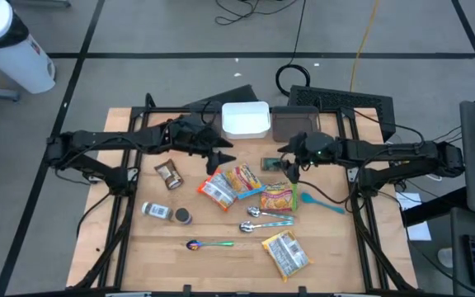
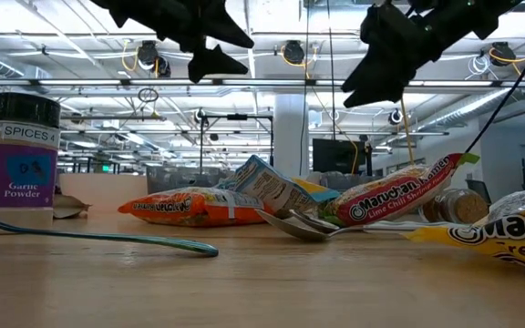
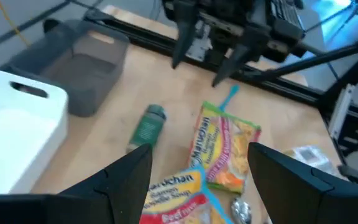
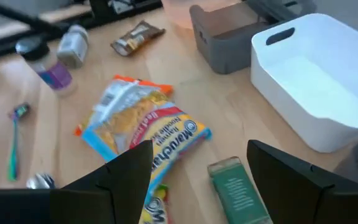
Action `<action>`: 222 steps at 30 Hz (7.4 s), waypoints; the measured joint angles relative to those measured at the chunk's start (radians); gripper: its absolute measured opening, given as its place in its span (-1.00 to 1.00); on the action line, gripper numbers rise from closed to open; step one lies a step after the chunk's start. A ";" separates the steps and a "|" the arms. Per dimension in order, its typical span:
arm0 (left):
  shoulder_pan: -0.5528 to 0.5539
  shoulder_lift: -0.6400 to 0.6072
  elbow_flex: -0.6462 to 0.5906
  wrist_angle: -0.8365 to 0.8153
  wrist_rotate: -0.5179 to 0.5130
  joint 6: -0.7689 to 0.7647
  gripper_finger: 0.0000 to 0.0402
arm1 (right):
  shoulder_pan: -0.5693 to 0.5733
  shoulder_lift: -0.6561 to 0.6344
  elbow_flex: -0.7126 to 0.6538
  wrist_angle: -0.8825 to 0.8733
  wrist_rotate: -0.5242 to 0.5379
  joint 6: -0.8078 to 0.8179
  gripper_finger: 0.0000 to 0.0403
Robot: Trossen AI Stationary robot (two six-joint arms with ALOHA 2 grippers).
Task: Pick & Place Food Item
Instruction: Put the green seasoning bottle into the left black bin
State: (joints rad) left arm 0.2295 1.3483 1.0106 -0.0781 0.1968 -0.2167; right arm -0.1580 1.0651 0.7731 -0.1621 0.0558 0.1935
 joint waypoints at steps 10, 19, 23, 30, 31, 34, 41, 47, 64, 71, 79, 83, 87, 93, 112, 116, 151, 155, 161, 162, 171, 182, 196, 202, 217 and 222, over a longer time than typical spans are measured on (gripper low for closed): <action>0.018 0.008 0.010 -0.003 0.020 -0.061 0.35 | -0.078 0.158 0.001 -0.075 -0.113 -0.164 0.26; 0.011 0.008 0.010 -0.008 0.021 -0.102 0.35 | -0.111 0.271 0.000 -0.118 -0.113 -0.267 0.26; 0.011 0.008 0.010 -0.009 0.020 -0.107 0.35 | -0.121 0.303 0.000 -0.163 -0.112 -0.270 0.26; 0.011 0.008 0.010 -0.009 0.012 -0.107 0.35 | -0.158 0.320 0.000 -0.195 -0.109 -0.311 0.26; 0.011 0.008 0.010 -0.009 0.012 -0.107 0.35 | -0.164 0.321 0.000 -0.195 -0.103 -0.316 0.26; 0.011 0.008 0.010 -0.009 0.012 -0.111 0.35 | -0.176 0.321 0.000 -0.197 -0.057 -0.333 0.26; 0.011 0.008 0.010 -0.009 0.012 -0.111 0.35 | -0.177 0.319 0.000 -0.229 -0.053 -0.440 0.26; 0.011 0.008 0.010 -0.009 0.011 -0.111 0.35 | -0.177 0.319 0.000 -0.249 -0.025 -0.526 0.26; 0.011 0.008 0.010 -0.028 0.012 -0.151 0.35 | -0.177 0.440 -0.001 -0.203 -0.030 -0.548 0.26; 0.011 0.008 0.010 -0.071 0.012 -0.148 0.35 | -0.177 0.433 -0.001 -0.194 -0.026 -0.547 0.24; 0.011 0.008 0.010 -0.071 0.012 -0.145 0.35 | -0.177 0.433 -0.001 -0.195 -0.026 -0.546 -0.02; 0.011 0.008 0.010 -0.071 0.012 -0.145 0.35 | -0.177 0.433 -0.001 -0.194 -0.026 -0.523 -0.02; 0.011 0.008 0.010 -0.071 0.012 -0.145 0.35 | -0.177 0.431 -0.001 -0.195 -0.026 -0.500 -0.02; 0.011 0.008 0.010 -0.071 0.011 -0.146 0.35 | -0.177 0.376 -0.001 -0.205 -0.030 -0.448 -0.02; 0.012 0.007 0.009 -0.027 -0.025 -0.128 0.35 | -0.174 0.127 0.250 -0.285 -0.138 -0.325 -0.02; 0.016 0.007 0.009 -0.023 -0.024 -0.130 0.35 | -0.161 0.151 0.342 -0.309 -0.146 -0.333 -0.02; -0.070 0.333 0.787 -0.707 -0.051 0.312 0.35 | -0.055 0.292 0.537 -0.504 -0.192 -0.336 -0.02; -0.074 0.373 0.812 -0.745 -0.051 0.328 0.35 | -0.040 0.291 0.537 -0.500 -0.191 -0.336 -0.02; -0.074 0.382 0.814 -0.742 -0.048 0.328 0.35 | -0.014 0.292 0.537 -0.478 -0.191 -0.344 -0.02; -0.074 0.382 0.814 -0.742 -0.060 0.328 0.35 | -0.012 0.292 0.537 -0.472 -0.191 -0.343 -0.02; -0.067 0.391 0.815 -0.771 -0.046 0.316 0.35 | -0.004 0.292 0.537 -0.420 -0.188 -0.360 -0.02; -0.066 0.439 0.815 -0.812 -0.022 0.292 0.35 | -0.008 0.291 0.537 -0.391 -0.189 -0.371 -0.02; -0.051 0.437 0.815 -0.789 -0.022 0.287 0.35 | -0.009 0.291 0.537 -0.445 -0.156 -0.392 -0.02; -0.047 0.437 0.815 -0.801 -0.019 0.286 0.35 | -0.013 0.291 0.537 -0.436 -0.156 -0.392 -0.02; -0.047 0.437 0.815 -0.811 -0.025 0.294 0.02 | -0.013 0.291 0.537 -0.431 -0.152 -0.382 -0.02; -0.043 0.436 0.815 -0.811 -0.021 0.303 0.02 | -0.013 0.291 0.537 -0.420 -0.147 -0.362 0.14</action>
State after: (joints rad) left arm 0.1864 1.7847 1.8252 -0.8888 0.1755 0.0860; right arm -0.1707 1.3563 1.3096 -0.5822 -0.0916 -0.1683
